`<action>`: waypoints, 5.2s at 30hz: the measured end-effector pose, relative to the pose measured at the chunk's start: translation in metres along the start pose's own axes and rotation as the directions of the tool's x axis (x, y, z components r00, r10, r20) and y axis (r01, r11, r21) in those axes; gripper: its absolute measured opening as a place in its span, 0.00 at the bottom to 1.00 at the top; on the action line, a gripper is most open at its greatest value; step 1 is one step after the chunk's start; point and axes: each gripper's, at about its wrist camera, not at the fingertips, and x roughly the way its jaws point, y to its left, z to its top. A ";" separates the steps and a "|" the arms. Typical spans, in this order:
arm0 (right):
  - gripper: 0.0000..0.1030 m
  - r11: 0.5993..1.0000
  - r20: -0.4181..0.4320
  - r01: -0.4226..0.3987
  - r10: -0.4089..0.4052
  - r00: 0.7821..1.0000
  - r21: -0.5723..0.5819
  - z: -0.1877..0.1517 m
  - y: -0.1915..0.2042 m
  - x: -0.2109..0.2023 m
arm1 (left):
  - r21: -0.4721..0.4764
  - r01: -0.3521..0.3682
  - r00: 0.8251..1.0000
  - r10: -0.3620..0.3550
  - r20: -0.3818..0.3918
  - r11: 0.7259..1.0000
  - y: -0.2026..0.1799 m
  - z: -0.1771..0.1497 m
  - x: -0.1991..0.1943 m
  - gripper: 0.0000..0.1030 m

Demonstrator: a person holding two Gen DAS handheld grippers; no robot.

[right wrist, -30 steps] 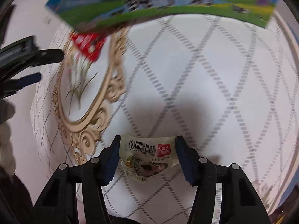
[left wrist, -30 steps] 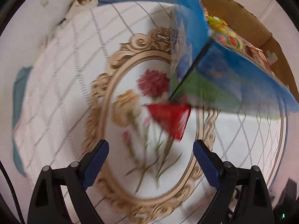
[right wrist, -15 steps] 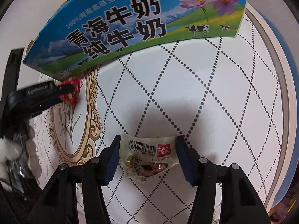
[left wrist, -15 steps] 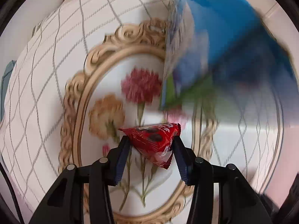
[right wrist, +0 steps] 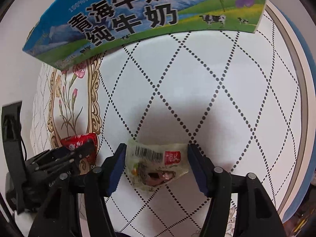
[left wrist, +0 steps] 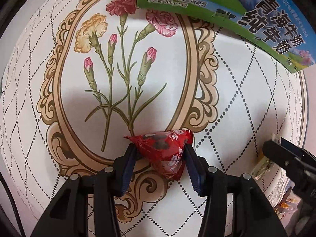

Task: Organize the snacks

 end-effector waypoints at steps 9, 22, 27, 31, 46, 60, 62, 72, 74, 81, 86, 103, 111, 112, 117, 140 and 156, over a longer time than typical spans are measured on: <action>0.49 0.983 0.037 0.099 -0.095 0.995 -0.153 -0.022 0.031 0.010 | 0.011 -0.044 0.999 0.044 0.017 0.999 0.001 -0.003 0.005 0.44; 0.39 0.989 0.163 0.013 0.011 0.987 -0.148 -0.018 0.014 -0.044 | 0.056 0.049 0.994 -0.054 0.090 0.997 -0.049 0.001 -0.073 0.44; 0.39 0.991 0.265 -0.027 0.061 0.962 -0.133 0.003 0.002 -0.100 | 0.110 0.110 0.972 -0.130 0.194 0.988 -0.082 0.031 -0.141 0.44; 0.39 0.989 0.342 -0.040 0.087 0.936 -0.141 0.039 -0.005 -0.145 | 0.143 0.133 0.955 -0.165 0.246 0.981 -0.092 0.072 -0.180 0.44; 0.40 0.994 0.266 0.020 0.011 0.964 -0.112 0.269 -0.012 -0.102 | 0.070 -0.123 0.976 0.108 0.189 0.990 -0.058 0.257 -0.133 0.46; 0.96 0.989 0.122 0.122 -0.112 0.986 -0.086 0.283 -0.014 -0.060 | 0.045 -0.073 0.988 0.066 0.141 0.996 -0.069 0.268 -0.105 0.93; 0.97 0.985 0.118 0.149 -0.138 0.983 -0.089 0.277 -0.011 -0.060 | 0.036 -0.073 0.988 0.067 0.140 0.997 -0.070 0.264 -0.104 0.93; 0.97 0.980 0.116 0.187 -0.179 0.977 -0.065 0.255 -0.012 -0.069 | 0.043 -0.068 0.984 0.060 0.166 0.997 -0.079 0.249 -0.115 0.93; 0.97 0.979 0.126 0.192 -0.183 0.975 -0.065 0.251 -0.012 -0.075 | 0.043 -0.065 0.982 0.056 0.182 0.997 -0.080 0.245 -0.122 0.93; 0.97 0.978 0.208 0.195 -0.178 0.962 -0.069 0.225 -0.001 -0.116 | 0.033 -0.050 0.964 0.039 0.263 0.998 -0.080 0.219 -0.154 0.93; 0.97 0.977 0.287 0.199 -0.171 0.942 -0.071 0.196 0.007 -0.151 | 0.029 -0.059 0.940 0.046 0.337 0.998 -0.081 0.185 -0.184 0.93; 0.97 0.978 0.481 0.185 -0.115 0.869 -0.101 0.062 0.027 -0.256 | 0.007 -0.058 0.841 0.045 0.539 0.998 -0.090 0.042 -0.272 0.93; 0.98 0.975 0.585 0.196 -0.099 0.805 -0.105 0.004 0.035 -0.313 | 0.009 -0.076 0.800 0.056 0.597 0.997 -0.090 -0.005 -0.310 0.93; 0.98 0.975 0.591 0.194 -0.096 0.801 -0.105 -0.001 0.036 -0.317 | 0.009 -0.075 0.796 0.055 0.603 0.997 -0.090 -0.010 -0.314 0.93; 0.99 0.974 0.629 0.192 -0.076 0.774 -0.118 -0.028 0.042 -0.343 | 0.002 -0.080 0.772 0.061 0.633 0.997 -0.092 -0.035 -0.332 0.93; 1.00 0.971 0.668 0.211 -0.081 0.740 -0.116 -0.054 0.036 -0.361 | -0.017 -0.079 0.754 0.071 0.653 0.997 -0.097 -0.050 -0.333 1.00; 1.00 0.974 0.630 0.216 -0.126 0.766 -0.067 0.009 0.023 -0.308 | -0.047 -0.118 0.796 0.123 0.592 0.992 -0.098 0.009 -0.283 1.00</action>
